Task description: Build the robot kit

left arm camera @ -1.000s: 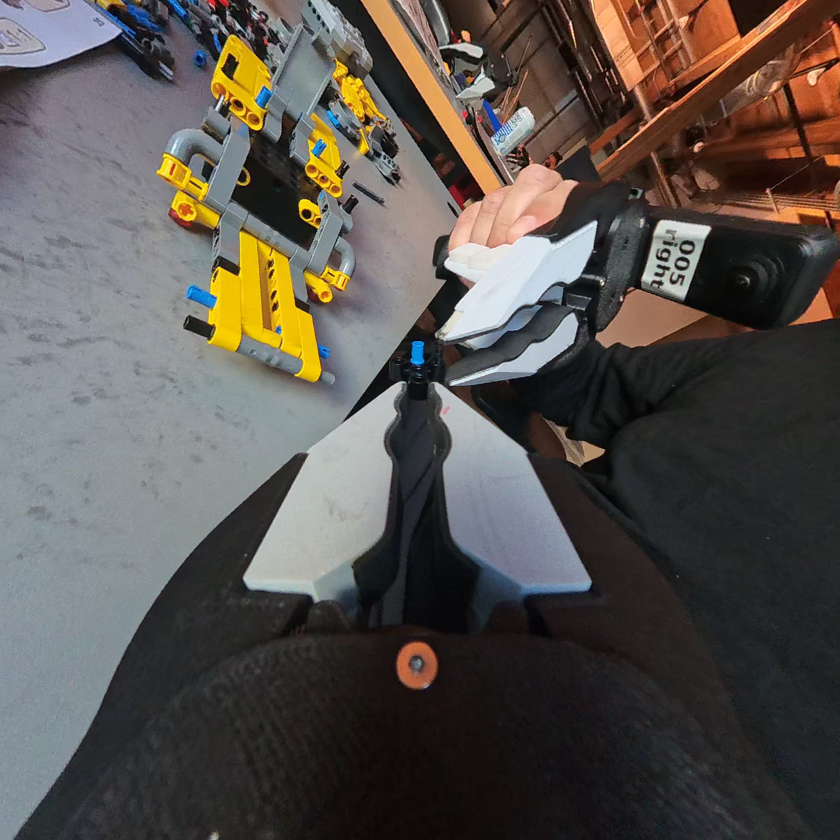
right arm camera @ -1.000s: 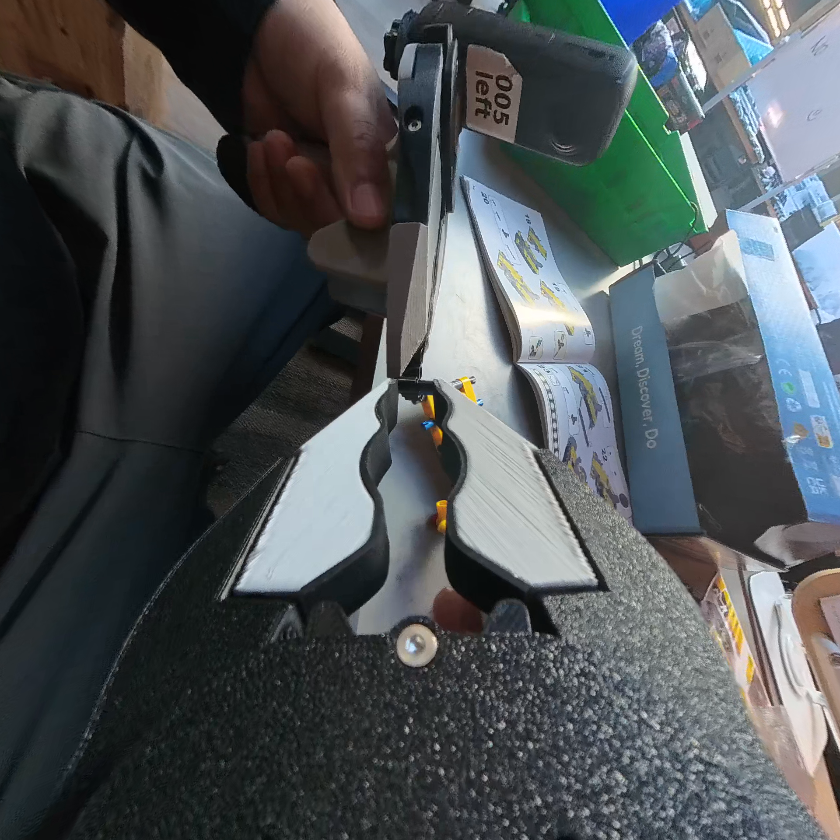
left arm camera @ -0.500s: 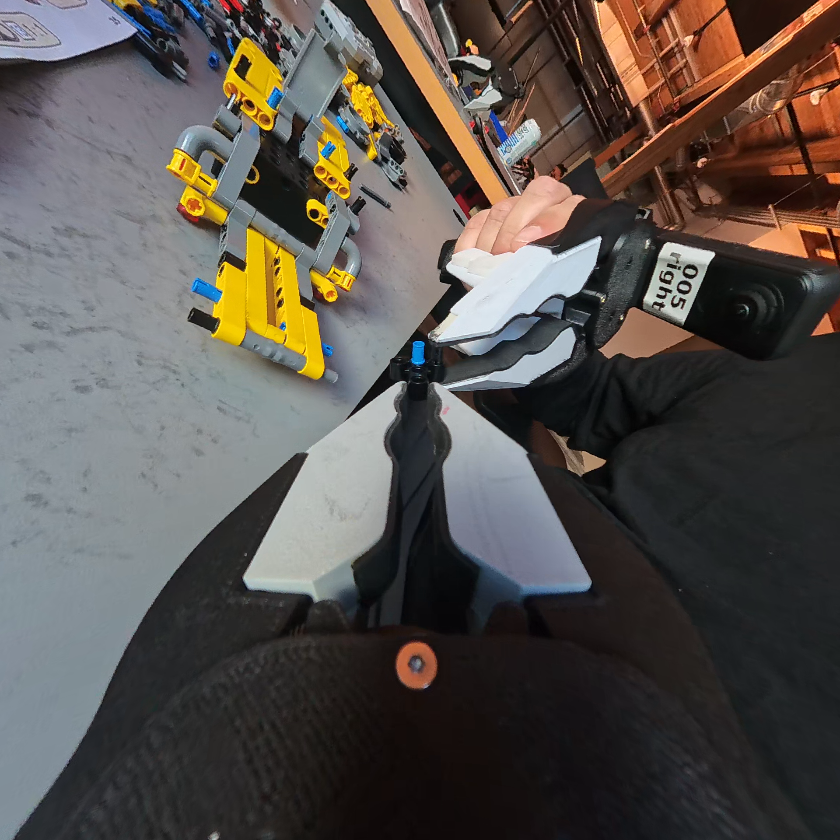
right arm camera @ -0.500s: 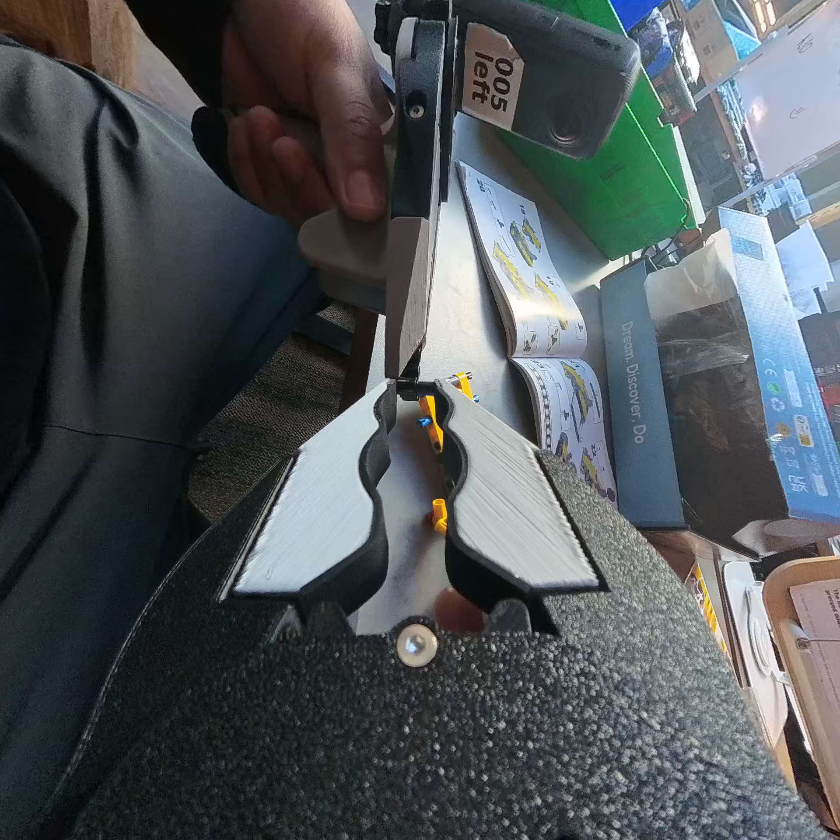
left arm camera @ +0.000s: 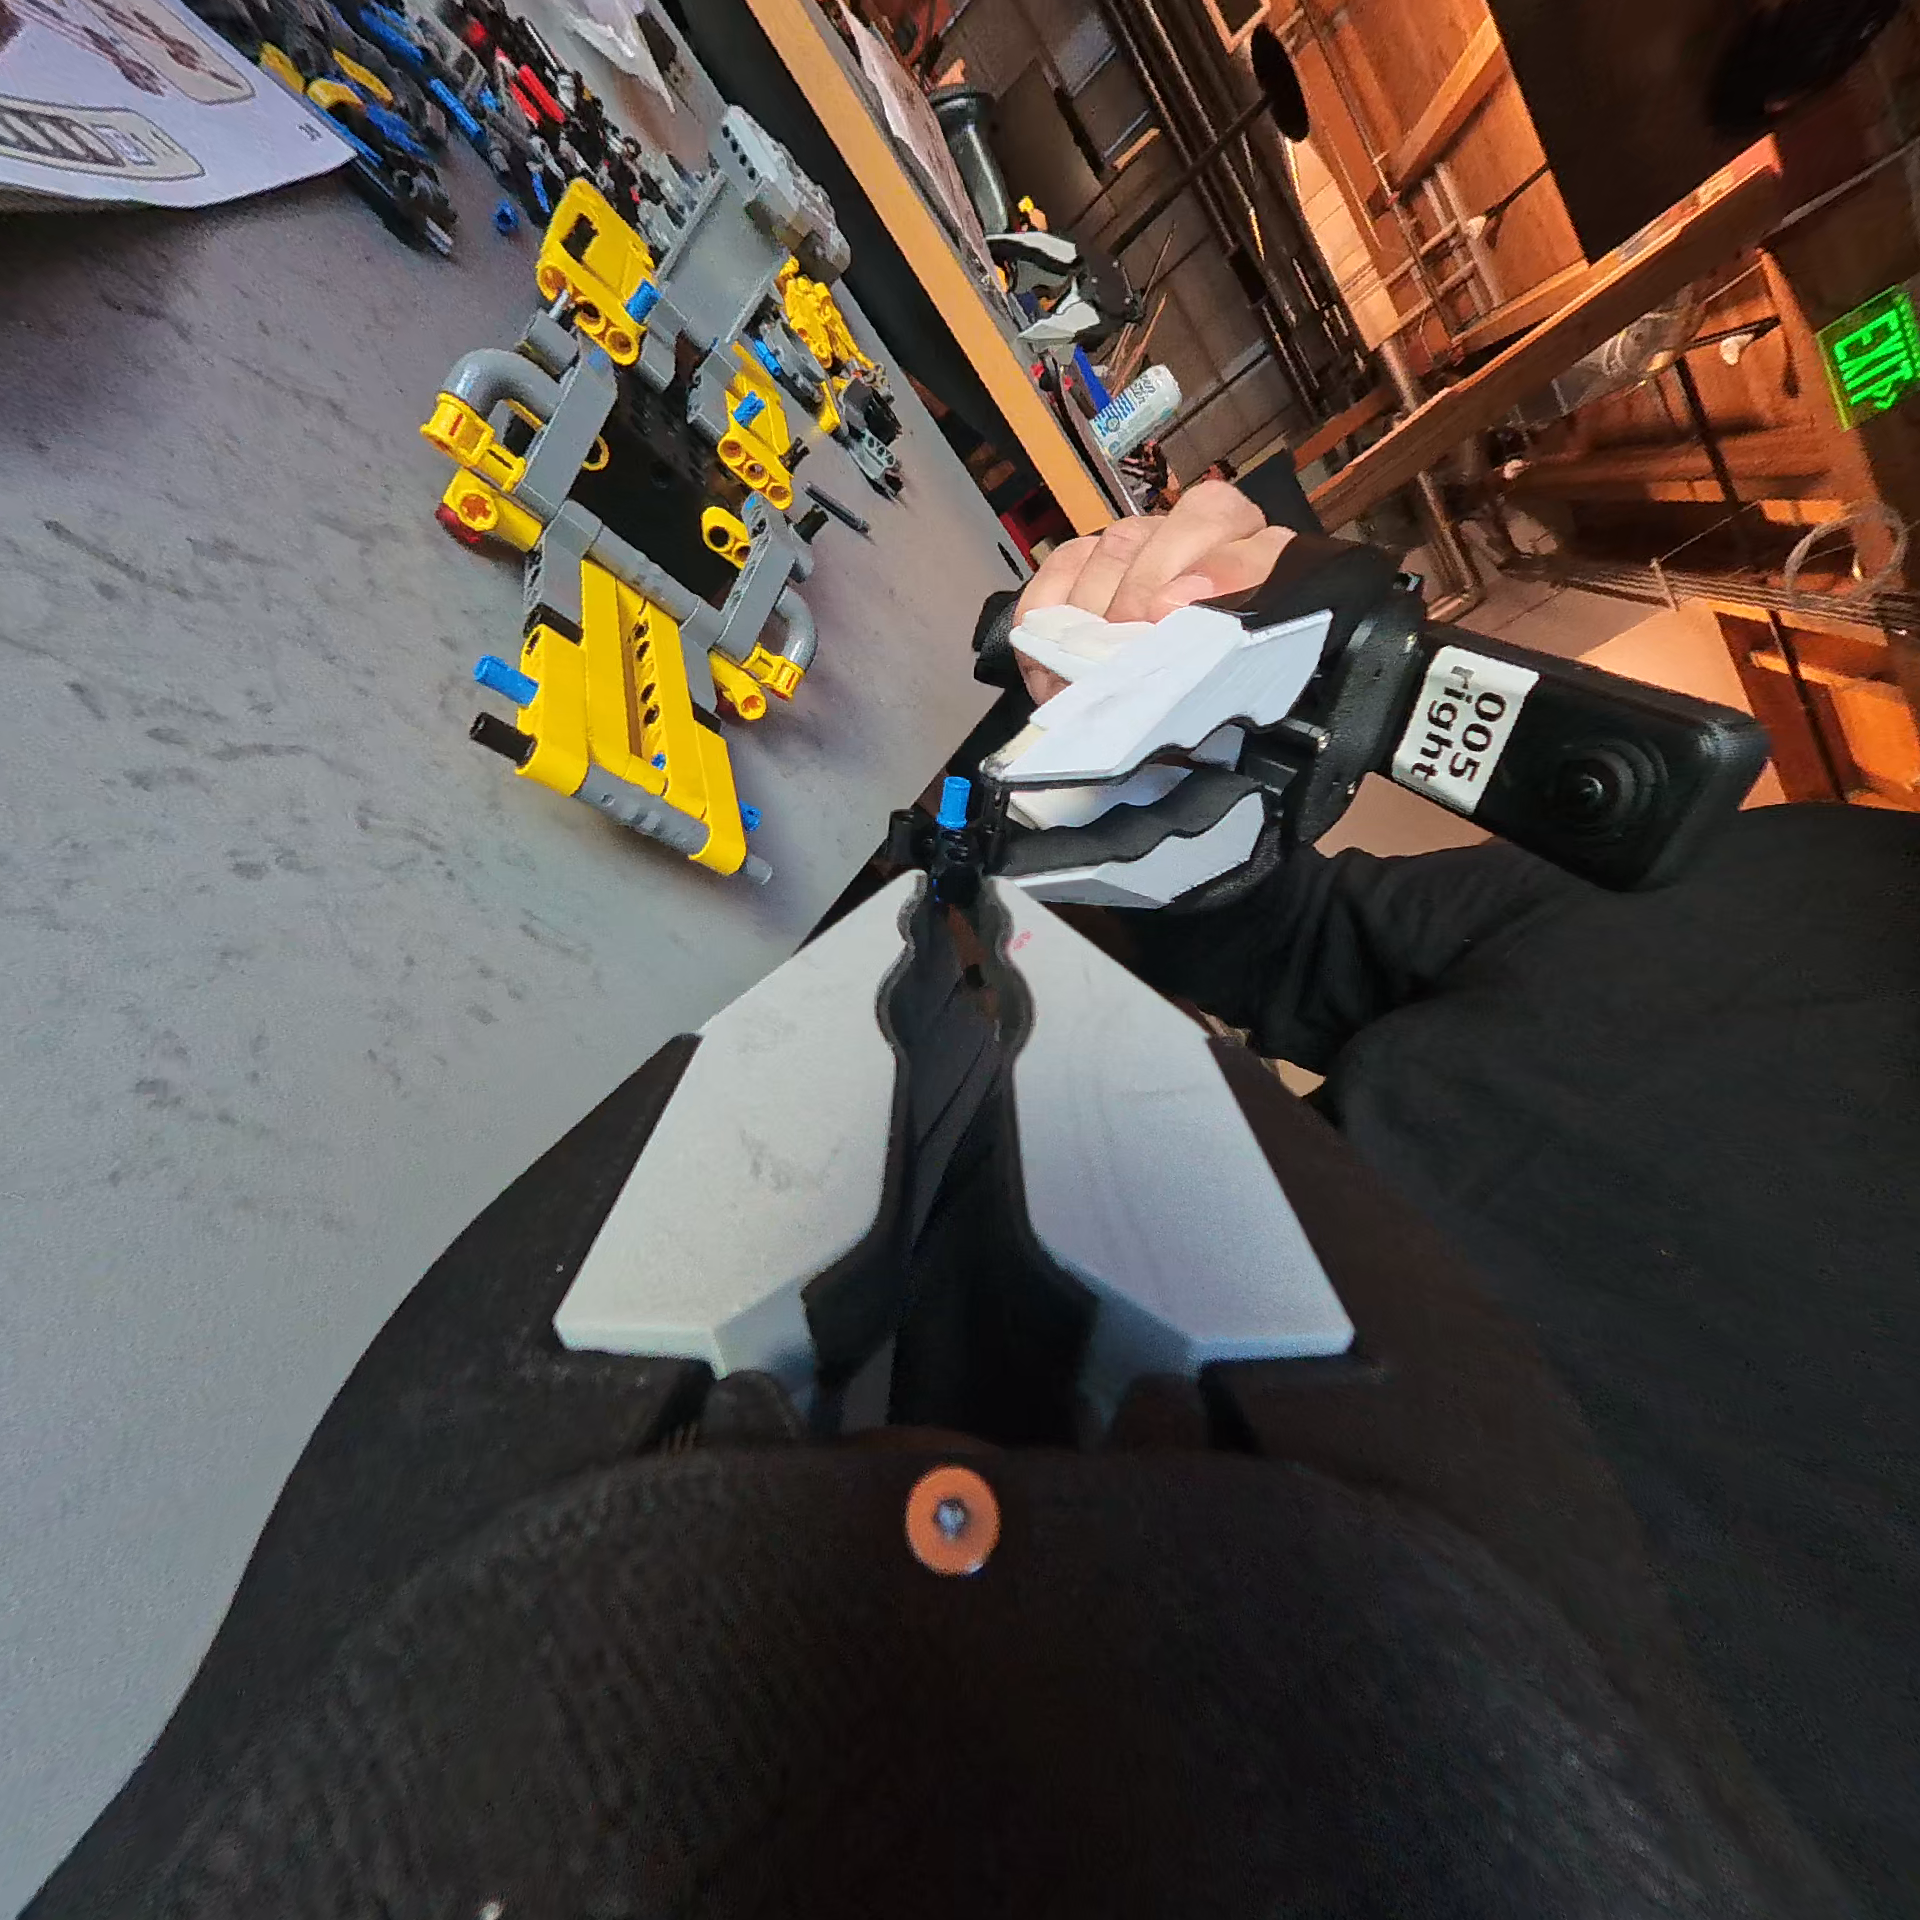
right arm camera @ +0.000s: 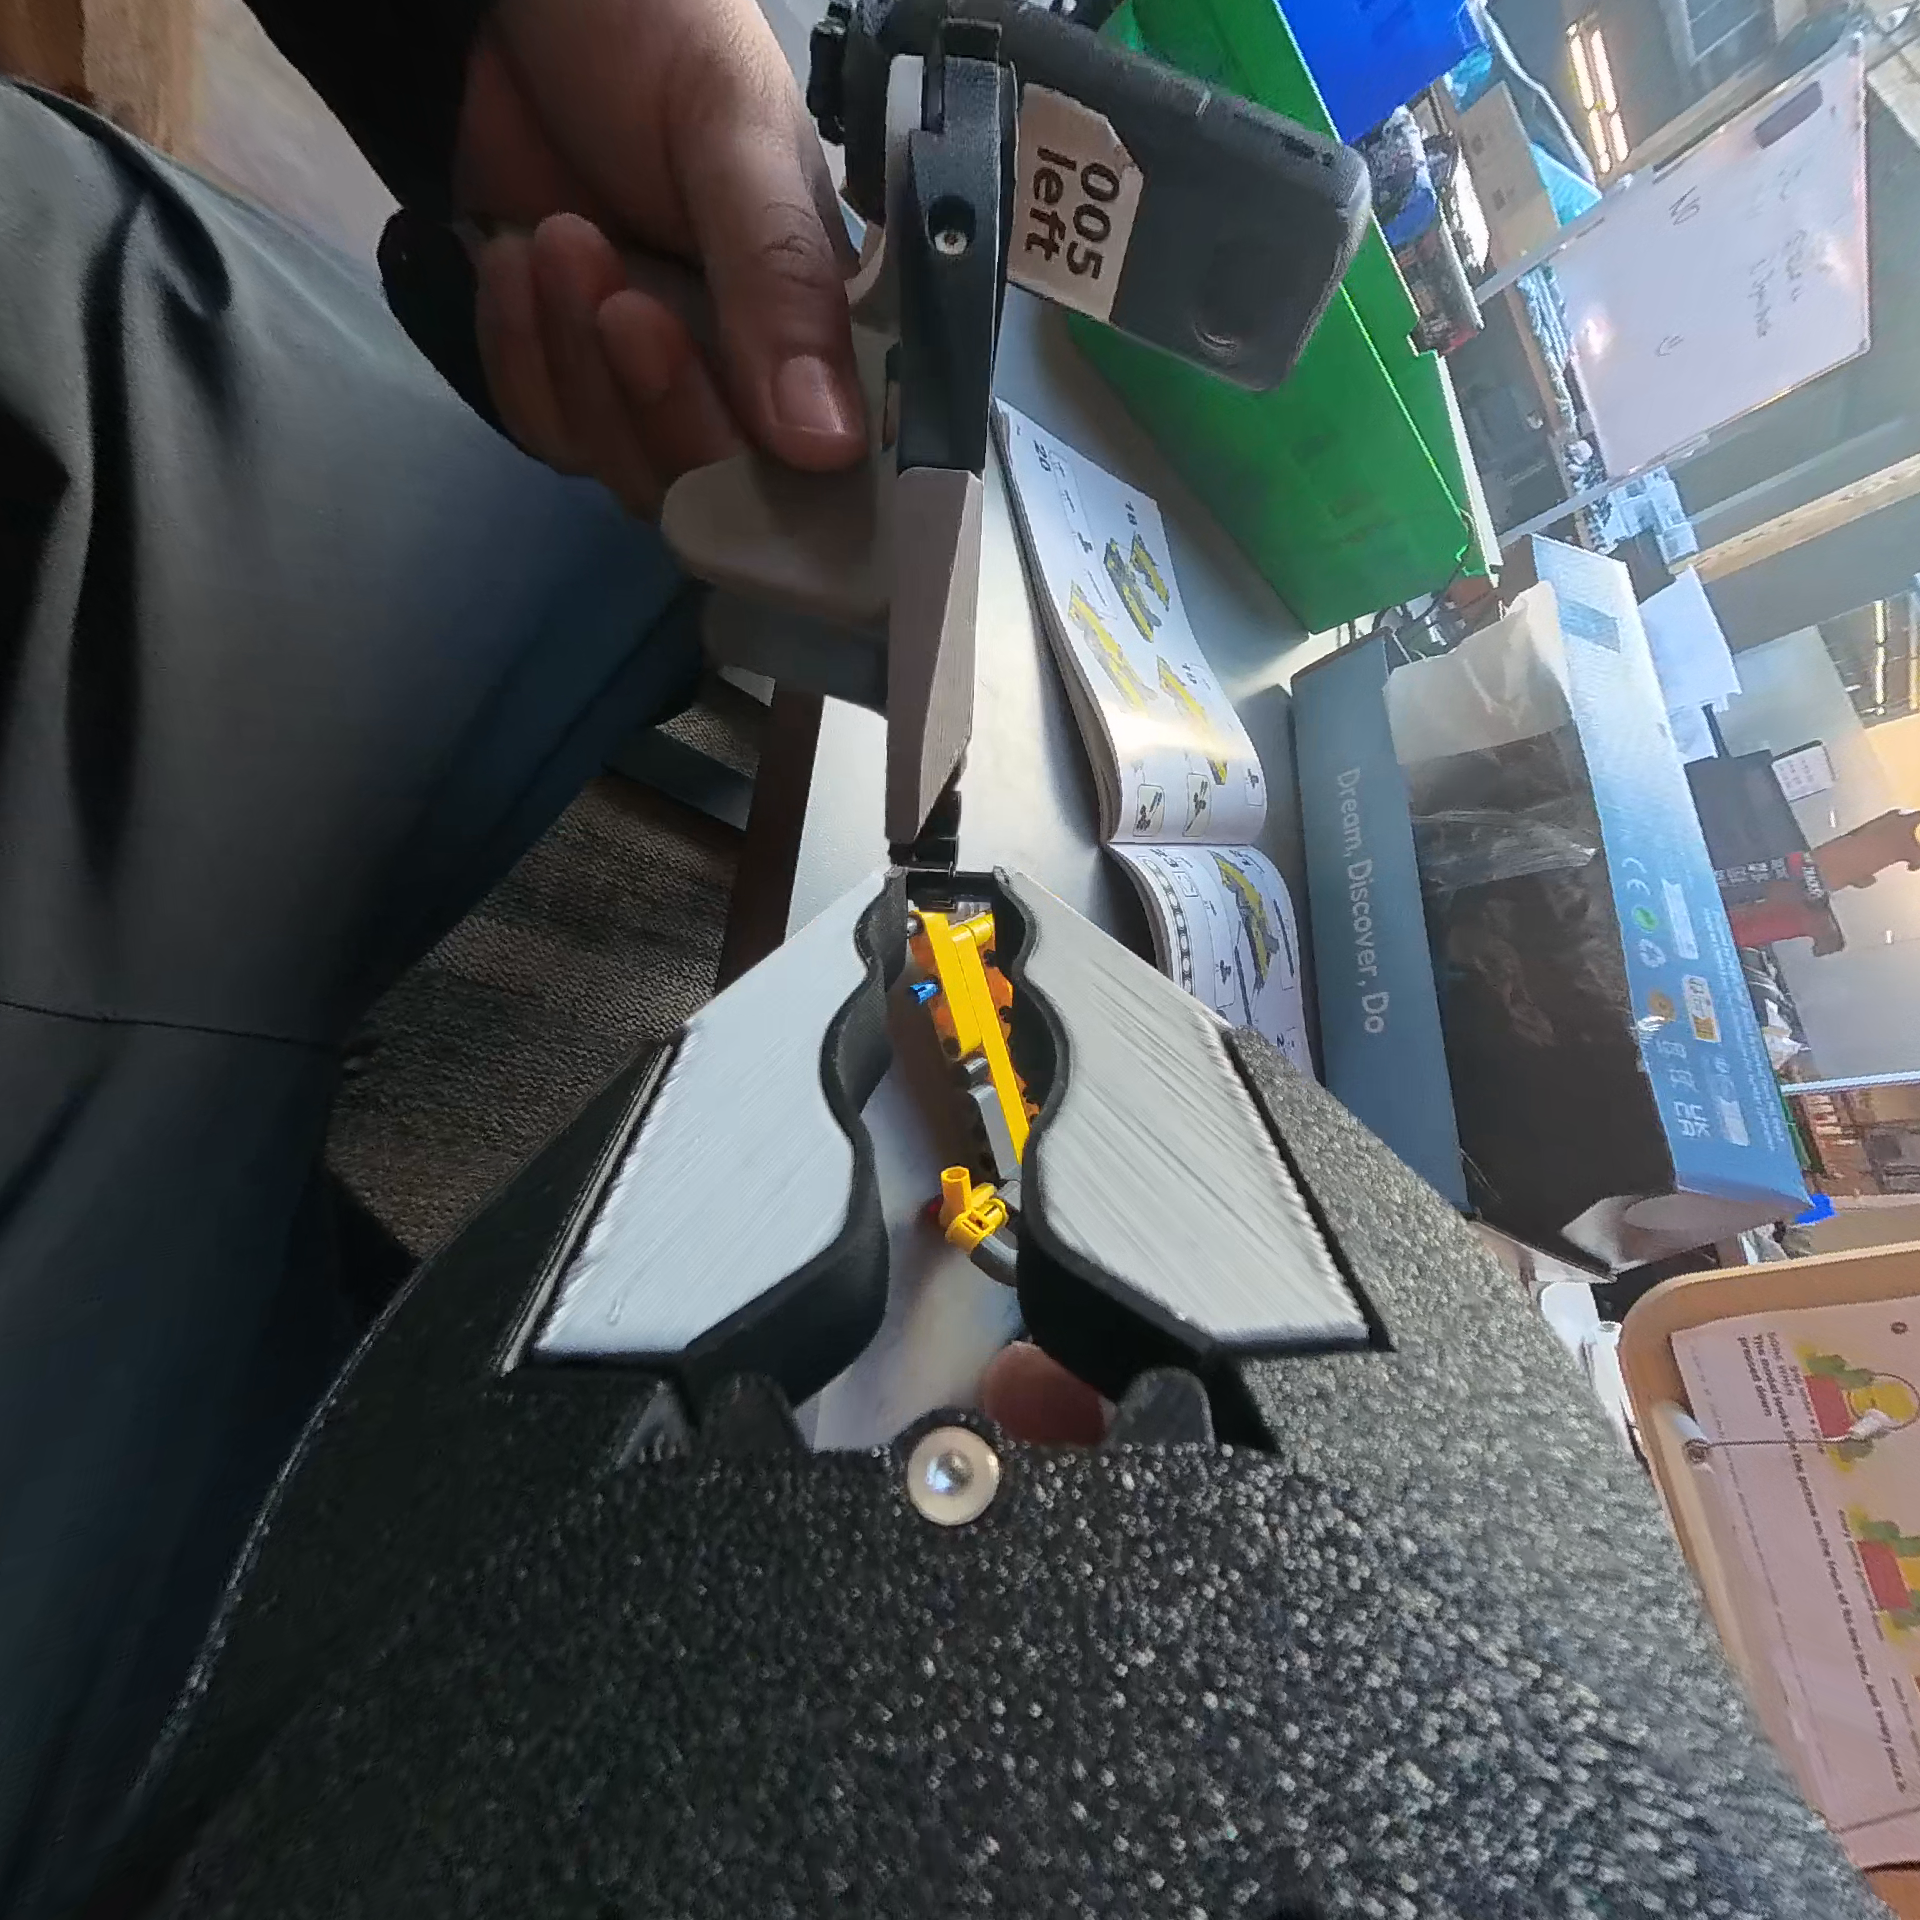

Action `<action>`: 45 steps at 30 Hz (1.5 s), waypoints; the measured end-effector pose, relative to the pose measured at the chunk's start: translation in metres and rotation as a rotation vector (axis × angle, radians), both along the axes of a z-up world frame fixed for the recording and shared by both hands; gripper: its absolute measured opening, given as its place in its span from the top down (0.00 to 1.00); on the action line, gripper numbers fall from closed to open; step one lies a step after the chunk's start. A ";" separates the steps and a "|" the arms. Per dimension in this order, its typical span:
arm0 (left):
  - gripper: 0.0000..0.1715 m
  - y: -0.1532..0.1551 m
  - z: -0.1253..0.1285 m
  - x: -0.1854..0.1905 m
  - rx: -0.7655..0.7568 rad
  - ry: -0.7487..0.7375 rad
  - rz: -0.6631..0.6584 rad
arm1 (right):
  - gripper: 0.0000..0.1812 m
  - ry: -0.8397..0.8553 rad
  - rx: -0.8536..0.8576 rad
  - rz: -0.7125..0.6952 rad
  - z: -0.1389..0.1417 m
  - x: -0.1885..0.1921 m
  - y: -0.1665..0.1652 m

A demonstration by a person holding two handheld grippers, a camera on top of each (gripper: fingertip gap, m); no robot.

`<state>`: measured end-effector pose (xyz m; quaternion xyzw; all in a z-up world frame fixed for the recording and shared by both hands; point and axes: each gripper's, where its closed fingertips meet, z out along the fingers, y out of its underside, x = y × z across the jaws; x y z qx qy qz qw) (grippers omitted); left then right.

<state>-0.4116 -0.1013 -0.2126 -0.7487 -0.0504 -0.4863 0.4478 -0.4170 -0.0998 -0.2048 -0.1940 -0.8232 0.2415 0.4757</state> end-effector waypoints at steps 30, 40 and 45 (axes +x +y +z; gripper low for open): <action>0.97 -0.002 0.005 -0.017 0.050 0.131 0.038 | 0.91 0.132 0.000 -0.025 0.004 -0.012 -0.006; 0.97 -0.001 0.004 -0.017 0.064 0.242 0.062 | 0.92 0.086 -0.055 -0.039 0.003 -0.013 -0.004; 0.98 0.002 0.004 -0.015 0.033 0.219 0.082 | 0.92 0.030 -0.060 -0.035 0.001 -0.012 -0.002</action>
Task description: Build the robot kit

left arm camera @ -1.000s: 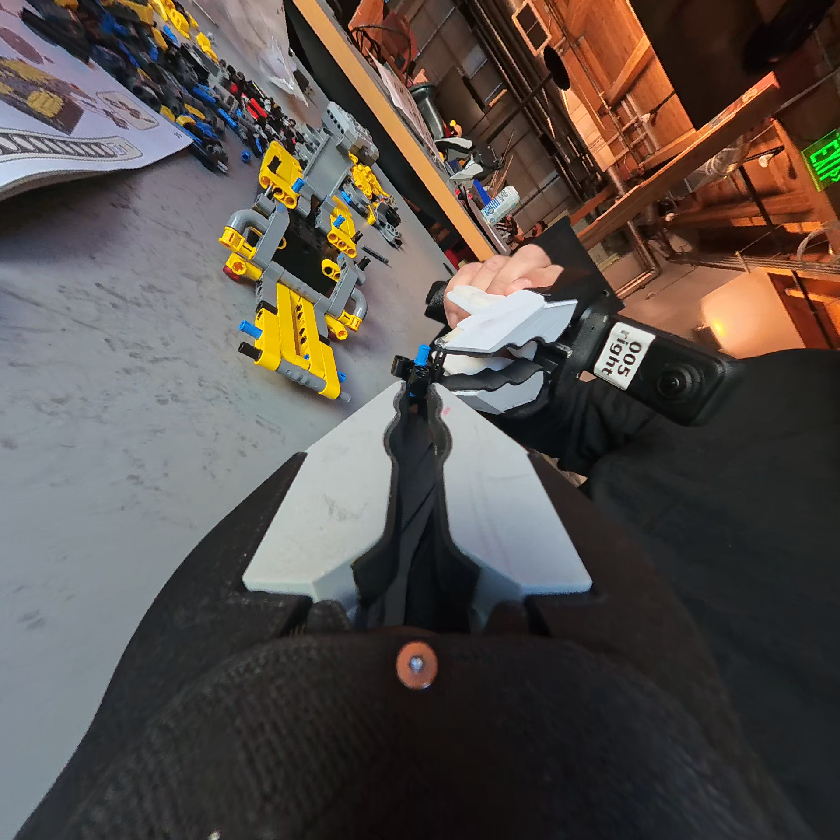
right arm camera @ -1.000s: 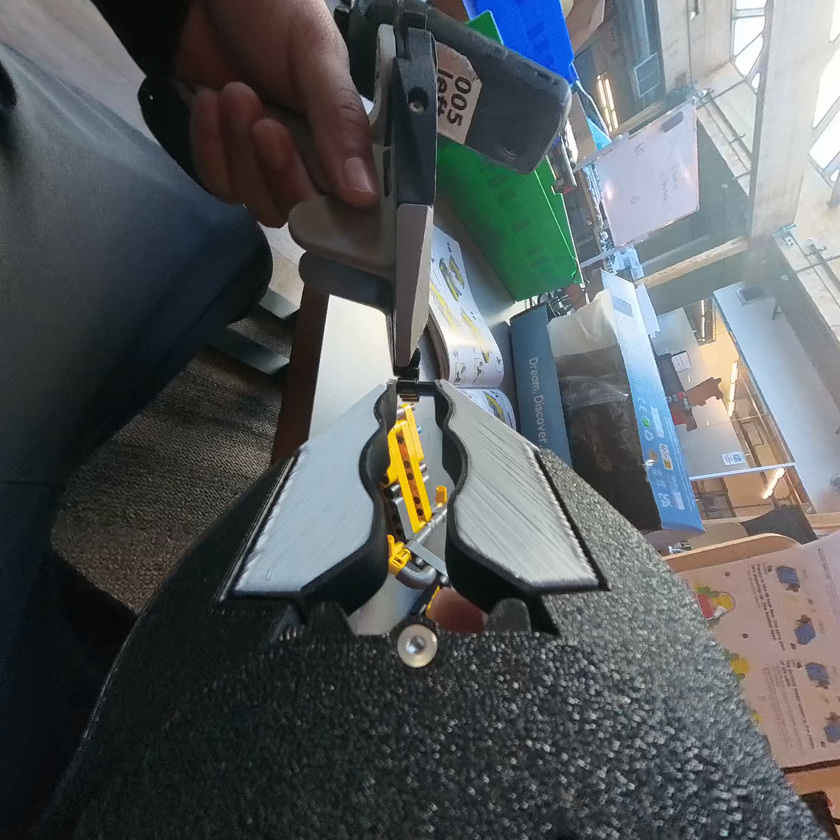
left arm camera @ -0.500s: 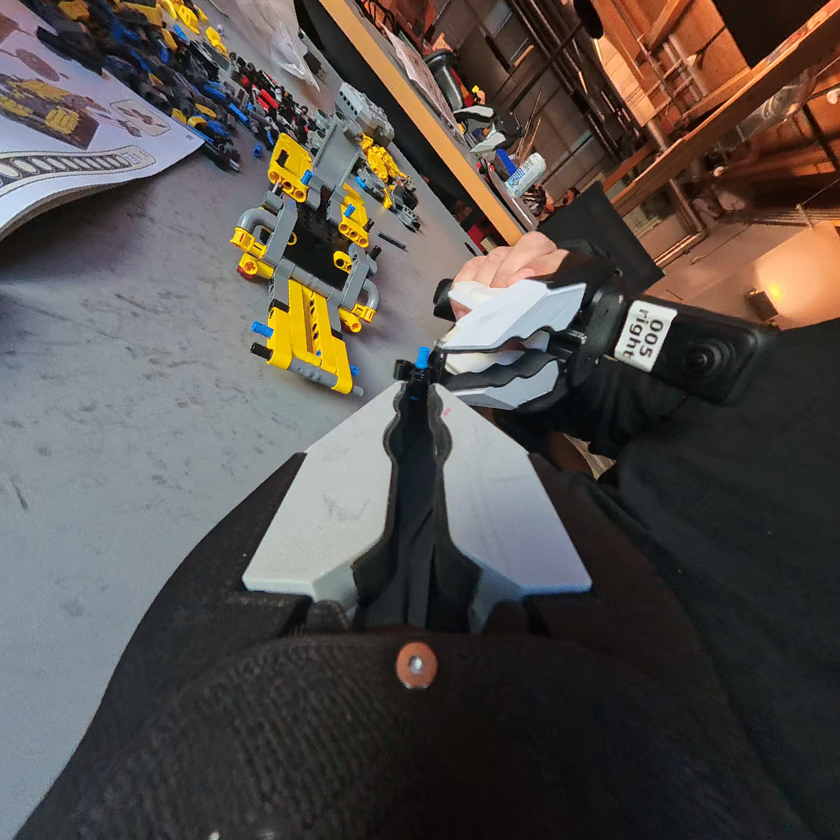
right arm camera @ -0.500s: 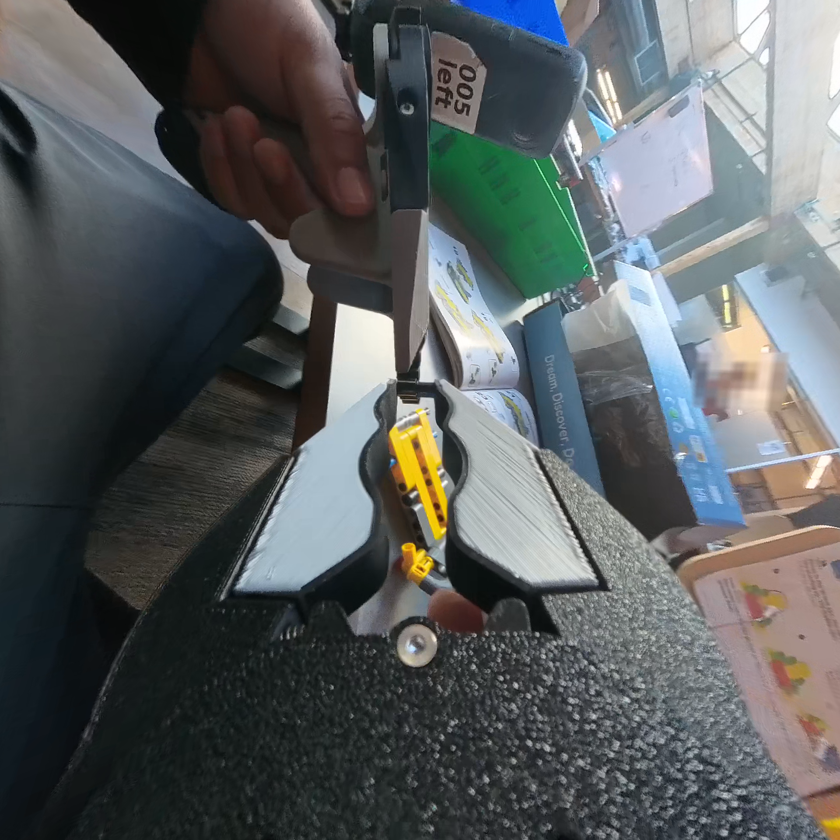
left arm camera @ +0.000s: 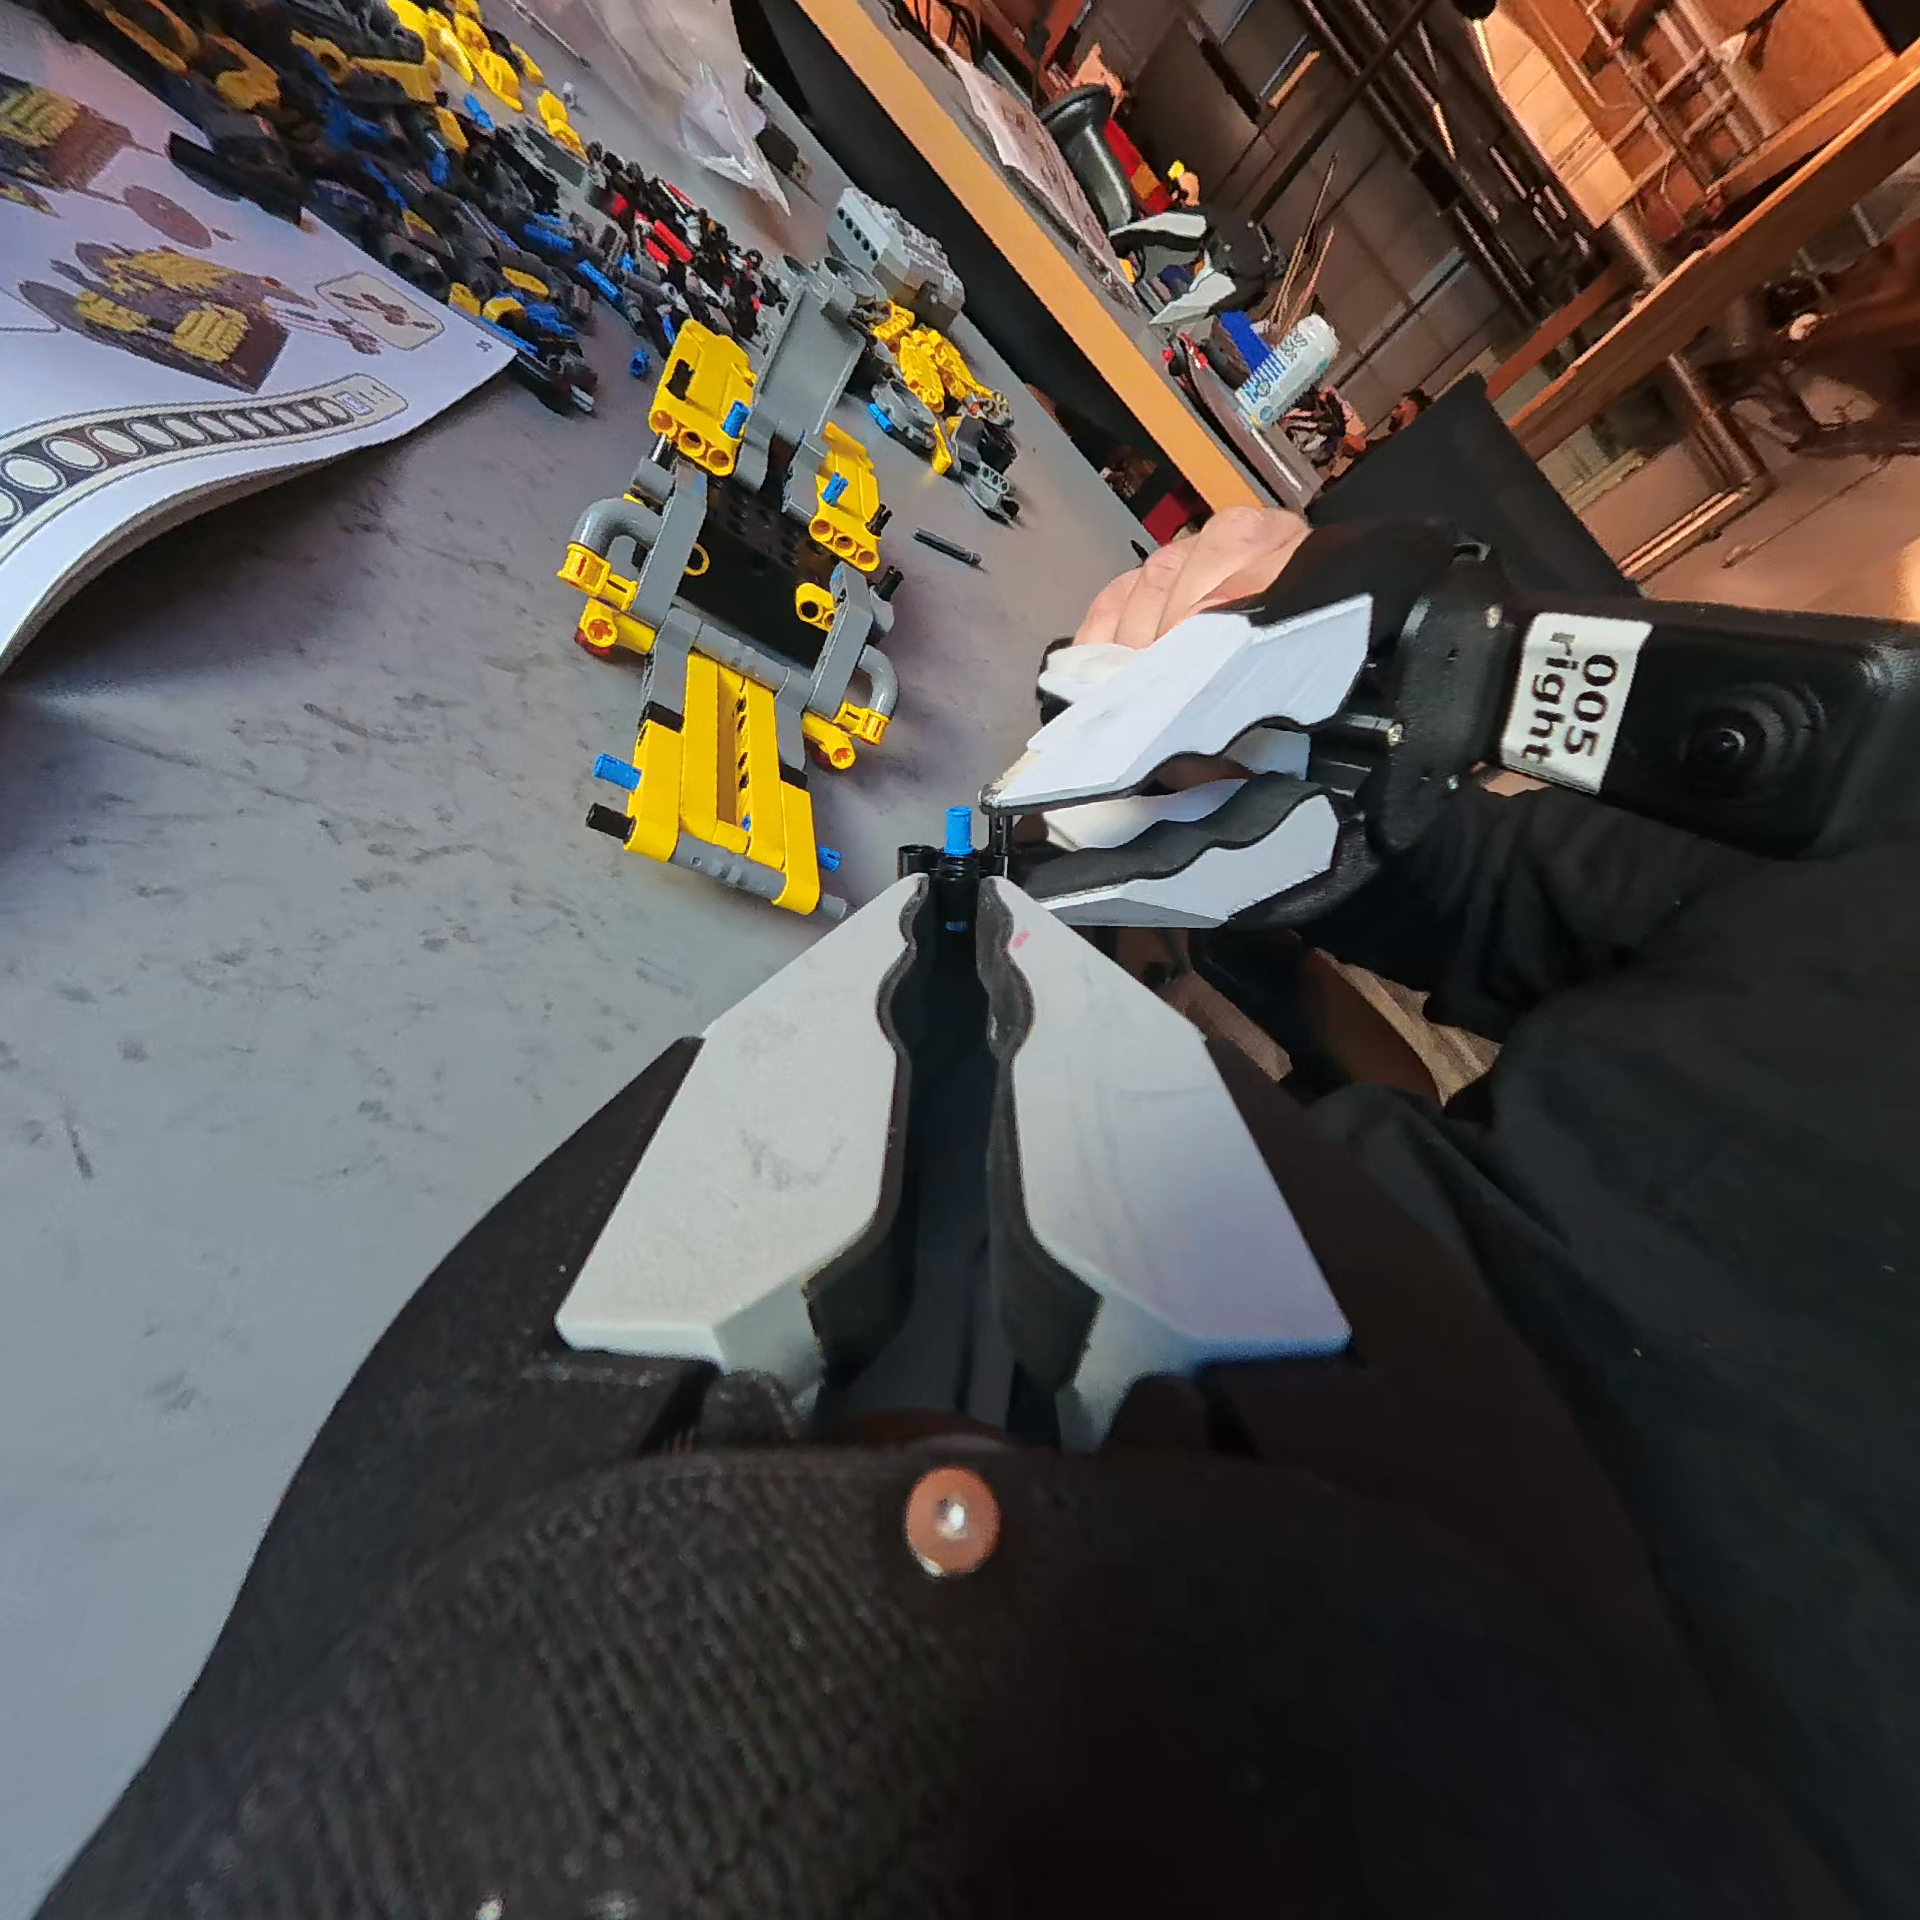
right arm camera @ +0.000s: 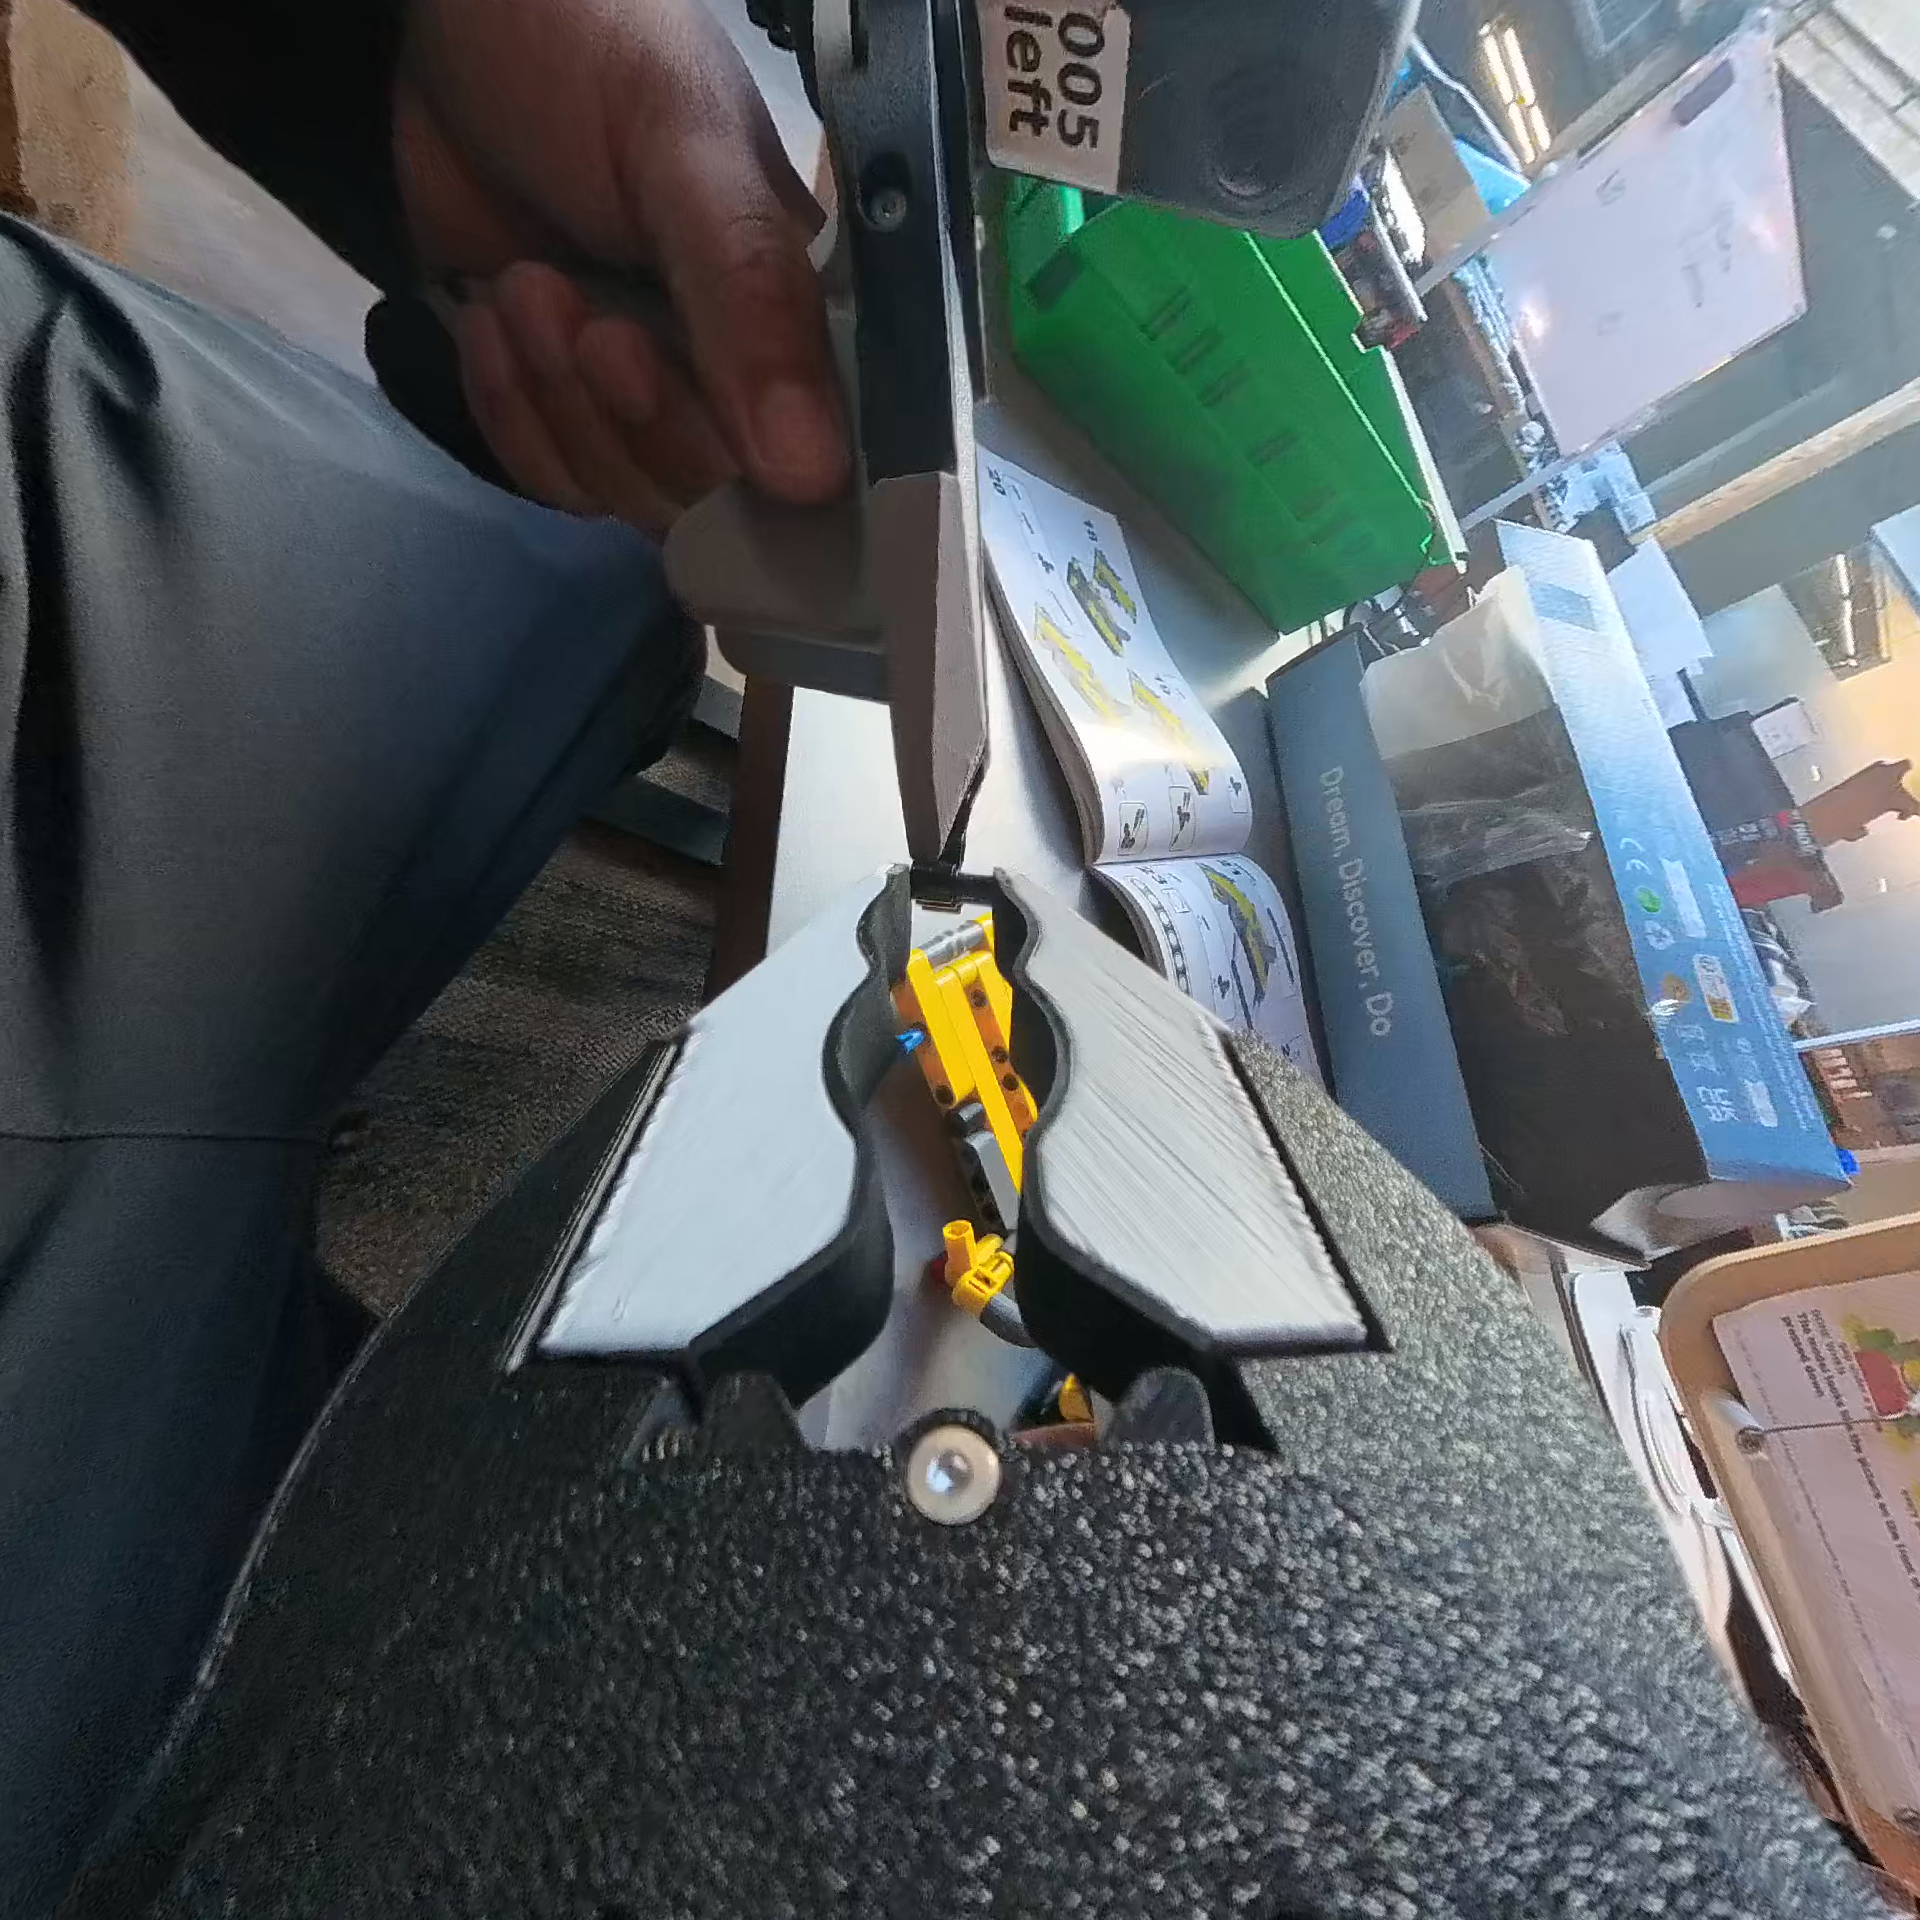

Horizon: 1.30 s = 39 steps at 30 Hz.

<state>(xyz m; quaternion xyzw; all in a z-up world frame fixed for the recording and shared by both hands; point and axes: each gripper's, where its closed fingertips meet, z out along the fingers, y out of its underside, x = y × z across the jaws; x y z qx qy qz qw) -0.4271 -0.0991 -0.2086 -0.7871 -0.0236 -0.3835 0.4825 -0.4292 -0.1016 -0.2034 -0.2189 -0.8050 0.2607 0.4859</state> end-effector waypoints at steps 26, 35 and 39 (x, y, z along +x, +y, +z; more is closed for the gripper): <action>0.98 0.000 0.007 0.013 0.334 0.975 0.033 | 0.99 -0.434 -0.909 -0.100 0.006 0.026 0.002; 0.98 0.000 0.006 0.017 0.325 0.966 0.042 | 0.96 -0.373 -0.935 -0.160 0.000 0.022 0.000; 0.98 0.001 0.004 0.014 0.300 0.948 0.061 | 1.00 -0.335 -1.032 -0.148 0.007 0.022 0.005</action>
